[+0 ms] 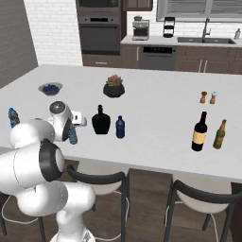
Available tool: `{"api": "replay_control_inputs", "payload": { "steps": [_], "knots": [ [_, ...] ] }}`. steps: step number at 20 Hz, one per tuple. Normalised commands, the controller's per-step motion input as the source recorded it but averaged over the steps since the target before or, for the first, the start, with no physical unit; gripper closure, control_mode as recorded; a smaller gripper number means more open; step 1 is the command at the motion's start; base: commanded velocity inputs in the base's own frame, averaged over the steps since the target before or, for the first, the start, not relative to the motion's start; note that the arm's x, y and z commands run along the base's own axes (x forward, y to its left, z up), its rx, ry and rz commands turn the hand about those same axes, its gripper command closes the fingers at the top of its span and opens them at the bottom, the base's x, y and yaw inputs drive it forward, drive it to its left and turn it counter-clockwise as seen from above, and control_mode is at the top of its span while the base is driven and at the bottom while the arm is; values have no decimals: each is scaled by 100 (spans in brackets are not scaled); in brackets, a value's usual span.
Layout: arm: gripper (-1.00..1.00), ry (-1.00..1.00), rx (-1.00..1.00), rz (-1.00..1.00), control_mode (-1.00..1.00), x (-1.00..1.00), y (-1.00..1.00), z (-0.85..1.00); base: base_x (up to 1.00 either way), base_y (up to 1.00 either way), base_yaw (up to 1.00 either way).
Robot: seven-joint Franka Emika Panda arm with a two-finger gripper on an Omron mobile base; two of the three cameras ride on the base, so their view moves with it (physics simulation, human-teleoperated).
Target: Move the plastic bottles in the middle to the plastics group, and the glass bottles in the middle to the glass group.
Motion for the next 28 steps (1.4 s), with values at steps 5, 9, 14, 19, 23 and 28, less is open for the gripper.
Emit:
{"api": "replay_control_inputs", "payload": {
  "steps": [5, 9, 14, 19, 23, 28],
  "knots": [
    [100, -2, 1, 26, -100, 8, 100, 39, 0, 0, 0],
    [100, 3, 0, 26, -100, 27, 100, 16, 0, 0, 0],
    [100, 15, -3, 20, -100, 21, 100, 8, 0, 0, 0],
    [100, 12, -7, 9, -100, 3, 72, 0, 0, 0, 0],
    [100, -1, -4, 1, -100, 0, 28, -12, 0, 0, 0],
    [100, 0, -4, 2, -100, 6, 35, -2, 0, 0, 0]
  ]
}}
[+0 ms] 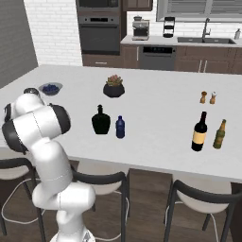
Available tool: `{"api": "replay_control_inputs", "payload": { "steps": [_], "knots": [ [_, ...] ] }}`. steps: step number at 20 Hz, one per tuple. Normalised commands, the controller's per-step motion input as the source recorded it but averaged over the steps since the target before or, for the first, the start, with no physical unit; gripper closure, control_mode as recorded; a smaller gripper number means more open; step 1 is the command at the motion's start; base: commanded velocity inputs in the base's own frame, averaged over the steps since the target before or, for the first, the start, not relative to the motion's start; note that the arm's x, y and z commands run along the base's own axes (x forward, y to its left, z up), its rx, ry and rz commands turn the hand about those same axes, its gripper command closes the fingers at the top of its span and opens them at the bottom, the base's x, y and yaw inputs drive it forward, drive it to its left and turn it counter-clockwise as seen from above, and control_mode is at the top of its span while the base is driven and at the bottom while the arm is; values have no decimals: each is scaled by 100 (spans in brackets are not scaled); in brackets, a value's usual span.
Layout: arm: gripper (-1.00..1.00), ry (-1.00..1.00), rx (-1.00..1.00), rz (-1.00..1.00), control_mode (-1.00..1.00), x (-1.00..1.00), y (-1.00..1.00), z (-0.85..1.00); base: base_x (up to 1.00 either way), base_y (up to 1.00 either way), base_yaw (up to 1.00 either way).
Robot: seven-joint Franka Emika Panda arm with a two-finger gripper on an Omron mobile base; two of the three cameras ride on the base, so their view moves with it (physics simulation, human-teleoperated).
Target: Move the plastic bottles in the middle to the plastics group, and the glass bottles in the middle to the glass group.
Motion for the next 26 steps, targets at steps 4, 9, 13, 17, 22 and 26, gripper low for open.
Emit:
{"api": "replay_control_inputs", "payload": {
  "steps": [4, 9, 13, 17, 22, 26],
  "knots": [
    [100, 0, 0, 4, -100, 39, 45, 0, 0, 0, 0],
    [100, 0, 0, 4, -100, 51, 39, 0, 0, 0, 0],
    [100, 0, 0, 7, -100, 48, 32, 0, 0, 0, 0],
    [100, 0, 0, 8, -100, 45, 31, 0, 0, 0, 0],
    [100, 0, 0, 10, -100, 35, 25, 0, 0, 0, 0],
    [100, 0, 0, 7, -100, 0, 15, -12, 0, 0, 0]
  ]
}}
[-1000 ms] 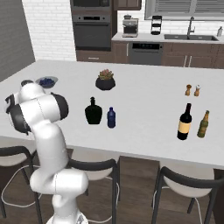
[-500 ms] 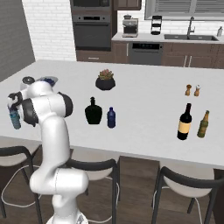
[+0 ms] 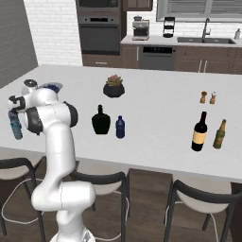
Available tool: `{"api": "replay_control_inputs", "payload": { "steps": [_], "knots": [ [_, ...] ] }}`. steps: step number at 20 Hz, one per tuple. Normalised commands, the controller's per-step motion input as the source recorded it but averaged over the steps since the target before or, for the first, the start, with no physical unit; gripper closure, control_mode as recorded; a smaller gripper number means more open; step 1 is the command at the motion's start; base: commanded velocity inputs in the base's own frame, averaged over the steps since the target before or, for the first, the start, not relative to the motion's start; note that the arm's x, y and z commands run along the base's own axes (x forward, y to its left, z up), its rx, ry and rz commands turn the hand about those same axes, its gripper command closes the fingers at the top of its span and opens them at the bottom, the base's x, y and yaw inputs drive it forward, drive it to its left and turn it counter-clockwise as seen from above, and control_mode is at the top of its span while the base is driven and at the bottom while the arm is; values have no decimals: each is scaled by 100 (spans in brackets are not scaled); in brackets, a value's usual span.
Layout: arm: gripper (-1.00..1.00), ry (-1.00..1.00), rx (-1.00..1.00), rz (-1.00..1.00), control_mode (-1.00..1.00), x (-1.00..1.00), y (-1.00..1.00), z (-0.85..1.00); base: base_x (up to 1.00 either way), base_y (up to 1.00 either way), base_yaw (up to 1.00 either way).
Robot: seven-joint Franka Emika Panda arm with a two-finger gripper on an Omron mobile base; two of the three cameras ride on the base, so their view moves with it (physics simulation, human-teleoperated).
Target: Move the plastic bottles in the middle to the plastics group, and the glass bottles in the middle to the glass group.
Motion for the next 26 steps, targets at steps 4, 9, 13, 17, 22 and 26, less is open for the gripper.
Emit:
{"api": "replay_control_inputs", "payload": {
  "steps": [4, 9, 13, 17, 22, 26],
  "knots": [
    [100, 0, 0, 7, -100, 0, 17, -3, 0, 0, 0],
    [100, 0, 0, 7, -100, 0, 17, -11, 0, 0, 0],
    [100, -4, 0, 3, -100, 0, 1, -17, 0, 0, 0],
    [100, -5, 0, 0, -100, 0, 0, -30, 0, 0, 0],
    [100, -1, 0, 0, -100, 0, 0, -26, 0, 0, 0],
    [100, 0, 0, 0, -100, 0, 0, -7, 0, 0, 0]
  ]
}}
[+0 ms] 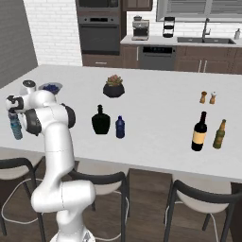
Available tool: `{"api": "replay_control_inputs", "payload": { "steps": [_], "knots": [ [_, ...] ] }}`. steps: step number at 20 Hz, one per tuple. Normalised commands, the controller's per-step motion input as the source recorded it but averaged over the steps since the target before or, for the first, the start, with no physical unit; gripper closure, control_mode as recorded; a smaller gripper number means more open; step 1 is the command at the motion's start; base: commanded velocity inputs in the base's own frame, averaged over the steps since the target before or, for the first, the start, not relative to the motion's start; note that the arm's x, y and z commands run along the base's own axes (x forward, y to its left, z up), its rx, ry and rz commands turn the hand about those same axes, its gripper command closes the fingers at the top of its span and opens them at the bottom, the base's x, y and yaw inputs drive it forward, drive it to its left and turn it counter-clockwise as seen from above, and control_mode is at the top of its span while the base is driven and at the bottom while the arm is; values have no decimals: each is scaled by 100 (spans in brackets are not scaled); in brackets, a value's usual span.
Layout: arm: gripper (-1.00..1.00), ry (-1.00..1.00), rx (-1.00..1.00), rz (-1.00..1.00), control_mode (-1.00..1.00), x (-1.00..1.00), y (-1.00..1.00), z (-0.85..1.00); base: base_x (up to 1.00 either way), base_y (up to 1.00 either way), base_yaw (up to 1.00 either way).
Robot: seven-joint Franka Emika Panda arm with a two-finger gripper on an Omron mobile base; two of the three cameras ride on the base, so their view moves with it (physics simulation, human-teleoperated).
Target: Move the plastic bottles in the middle to the plastics group, and the glass bottles in the middle to the glass group.
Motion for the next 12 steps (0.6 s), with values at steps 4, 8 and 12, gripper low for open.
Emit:
{"api": "replay_control_inputs", "payload": {
  "steps": [4, 8, 12],
  "knots": [
    [-100, 0, 0, 0, -100, 0, 0, 0, 0, 0, 0],
    [-100, 0, 0, 0, -100, 0, 0, 0, 0, 0, 0],
    [-100, -1, 0, 0, -100, 0, 0, 12, 0, 0, 0]
  ]
}}
